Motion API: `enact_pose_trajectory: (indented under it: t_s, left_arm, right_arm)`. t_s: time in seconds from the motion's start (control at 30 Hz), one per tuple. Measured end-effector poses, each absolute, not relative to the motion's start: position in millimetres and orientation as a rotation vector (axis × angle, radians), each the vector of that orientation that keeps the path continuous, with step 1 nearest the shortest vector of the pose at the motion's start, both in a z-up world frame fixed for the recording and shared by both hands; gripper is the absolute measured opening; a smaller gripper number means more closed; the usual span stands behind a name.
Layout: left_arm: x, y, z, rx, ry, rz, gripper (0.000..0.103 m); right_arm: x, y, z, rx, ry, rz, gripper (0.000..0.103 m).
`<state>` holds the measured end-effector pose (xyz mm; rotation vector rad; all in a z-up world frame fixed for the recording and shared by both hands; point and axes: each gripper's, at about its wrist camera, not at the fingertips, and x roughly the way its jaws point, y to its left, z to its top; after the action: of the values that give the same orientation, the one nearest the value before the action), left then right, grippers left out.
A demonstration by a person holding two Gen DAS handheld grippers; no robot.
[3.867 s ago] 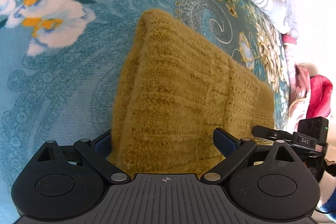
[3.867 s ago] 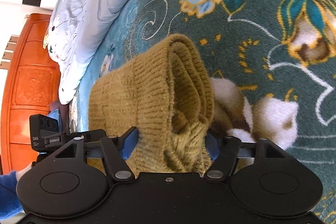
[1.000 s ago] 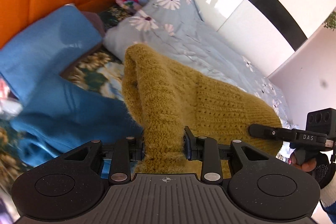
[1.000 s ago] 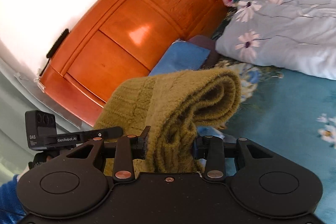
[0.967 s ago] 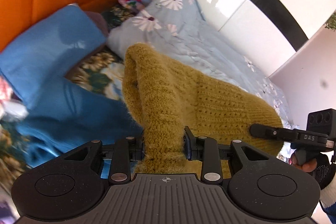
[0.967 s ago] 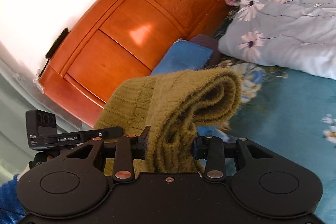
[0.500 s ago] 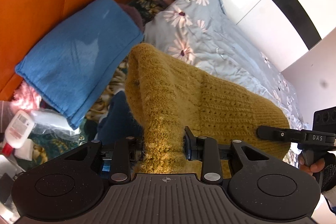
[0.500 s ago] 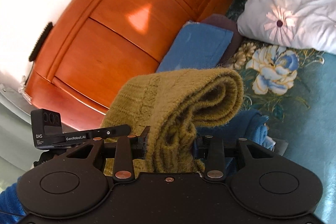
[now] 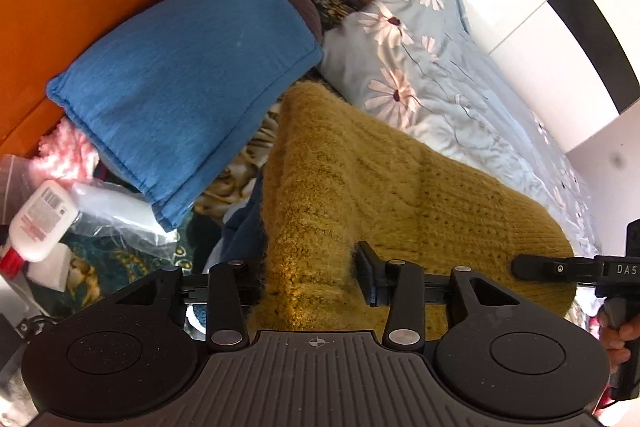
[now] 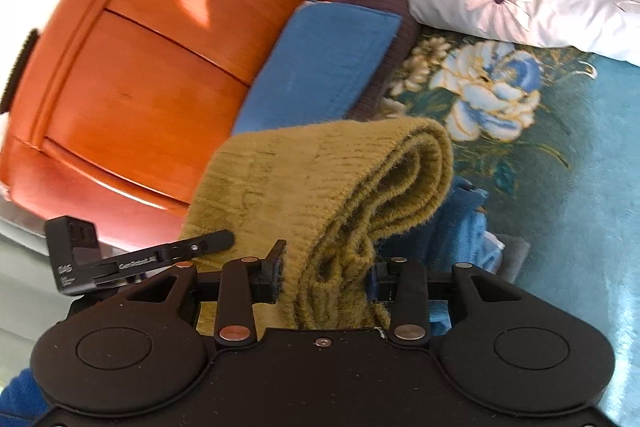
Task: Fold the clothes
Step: 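Lift the sweater bundle with both grippers and carry it toward the clothes pile, then lower the sweater onto the folded blue clothes and open both grippers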
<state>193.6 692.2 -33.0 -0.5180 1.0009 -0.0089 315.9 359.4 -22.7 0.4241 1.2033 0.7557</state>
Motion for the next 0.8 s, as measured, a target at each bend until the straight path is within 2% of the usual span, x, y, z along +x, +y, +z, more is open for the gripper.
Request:
enact_pose_trajectory:
  t_s: [0.33, 0.5, 0.63, 0.8]
  left_arm:
    - [181.0, 689.6, -48.5, -0.525, 0.934, 0.054, 0.053]
    - [171.9, 688.7, -53.2, -0.543, 0.914, 0.082, 0.055]
    - [168.0, 689.8, -52.8, -0.54, 0.905, 0.098, 0.065]
    - [163.6, 688.4, -46.3, -0.526, 0.892, 0.123, 0.069]
  right_arm:
    - [320.7, 366.8, -39.2, 0.344, 1.251, 0.705, 0.043]
    - [321.1, 372.6, -42.6, 0.297, 1.269, 0.692, 0.047]
    - [320.6, 376.0, -43.0, 0.263, 1.274, 0.692, 0.05]
    - [320.8, 377.2, -41.9, 0.241, 1.267, 0.686, 0.052]
